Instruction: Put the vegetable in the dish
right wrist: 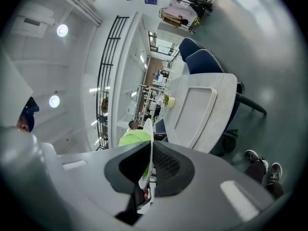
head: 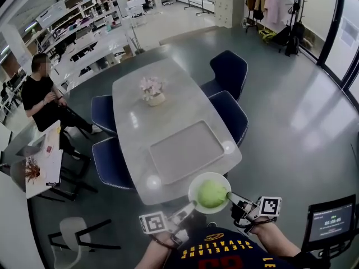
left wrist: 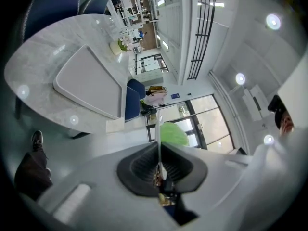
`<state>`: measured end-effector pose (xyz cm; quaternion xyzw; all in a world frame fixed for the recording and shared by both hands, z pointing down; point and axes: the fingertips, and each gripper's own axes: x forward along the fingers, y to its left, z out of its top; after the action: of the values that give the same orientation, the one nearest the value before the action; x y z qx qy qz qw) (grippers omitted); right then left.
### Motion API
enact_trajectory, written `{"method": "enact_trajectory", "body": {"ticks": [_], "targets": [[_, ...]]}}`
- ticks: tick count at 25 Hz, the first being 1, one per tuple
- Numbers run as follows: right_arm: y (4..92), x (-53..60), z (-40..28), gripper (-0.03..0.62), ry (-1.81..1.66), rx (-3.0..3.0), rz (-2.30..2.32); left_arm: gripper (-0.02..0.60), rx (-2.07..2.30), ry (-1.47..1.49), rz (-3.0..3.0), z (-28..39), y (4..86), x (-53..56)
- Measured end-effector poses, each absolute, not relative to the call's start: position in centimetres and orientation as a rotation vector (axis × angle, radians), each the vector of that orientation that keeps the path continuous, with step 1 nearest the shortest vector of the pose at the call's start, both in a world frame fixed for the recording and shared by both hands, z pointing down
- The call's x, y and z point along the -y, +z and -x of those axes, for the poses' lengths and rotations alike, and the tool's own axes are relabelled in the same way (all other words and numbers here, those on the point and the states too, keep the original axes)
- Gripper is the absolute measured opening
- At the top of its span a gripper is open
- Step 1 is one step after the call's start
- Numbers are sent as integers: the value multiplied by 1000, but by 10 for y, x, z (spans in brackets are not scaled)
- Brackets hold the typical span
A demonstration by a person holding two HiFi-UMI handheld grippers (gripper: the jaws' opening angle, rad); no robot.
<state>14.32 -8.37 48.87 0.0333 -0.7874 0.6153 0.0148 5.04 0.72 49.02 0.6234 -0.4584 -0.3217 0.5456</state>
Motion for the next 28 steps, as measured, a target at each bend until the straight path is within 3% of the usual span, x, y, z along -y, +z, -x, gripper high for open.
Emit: {"method": "enact_trajectory", "body": {"ticks": [11,28], "targets": [[501,176,-54,16,1895,2446,-73,17,1102,-796,-1450,35,507,82],[478,188,38,16,1826,2363,33,17,1169,-868,-1361,117,494,84]]}}
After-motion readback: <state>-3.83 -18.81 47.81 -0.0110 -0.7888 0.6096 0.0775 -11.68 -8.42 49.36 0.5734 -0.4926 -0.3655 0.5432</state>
